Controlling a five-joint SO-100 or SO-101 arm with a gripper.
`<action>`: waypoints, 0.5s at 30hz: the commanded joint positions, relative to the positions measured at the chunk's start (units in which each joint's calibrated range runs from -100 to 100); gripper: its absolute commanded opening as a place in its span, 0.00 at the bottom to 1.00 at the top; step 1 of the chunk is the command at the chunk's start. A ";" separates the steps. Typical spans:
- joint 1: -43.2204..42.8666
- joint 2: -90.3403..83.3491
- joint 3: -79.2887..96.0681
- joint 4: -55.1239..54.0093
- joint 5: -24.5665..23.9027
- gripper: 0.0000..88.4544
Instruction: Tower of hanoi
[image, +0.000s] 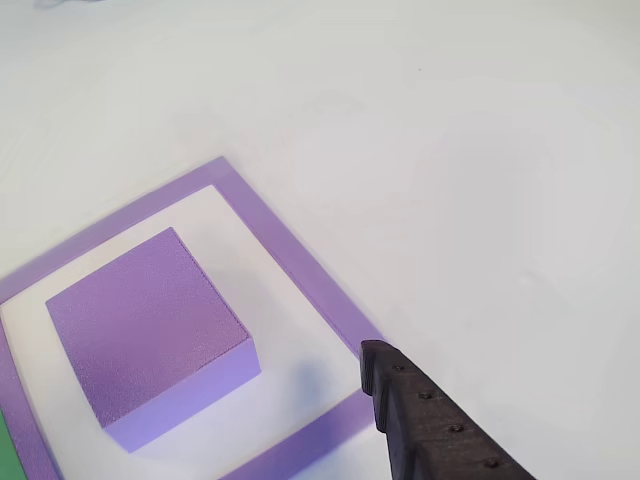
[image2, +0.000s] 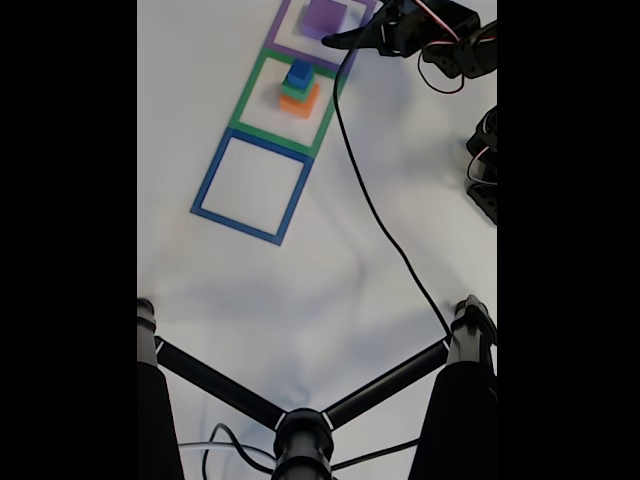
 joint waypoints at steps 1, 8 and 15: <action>0.50 7.09 -5.51 -7.08 0.00 0.56; -0.26 15.34 -10.15 -11.29 0.00 0.56; -0.79 20.31 -13.87 -11.93 0.00 0.56</action>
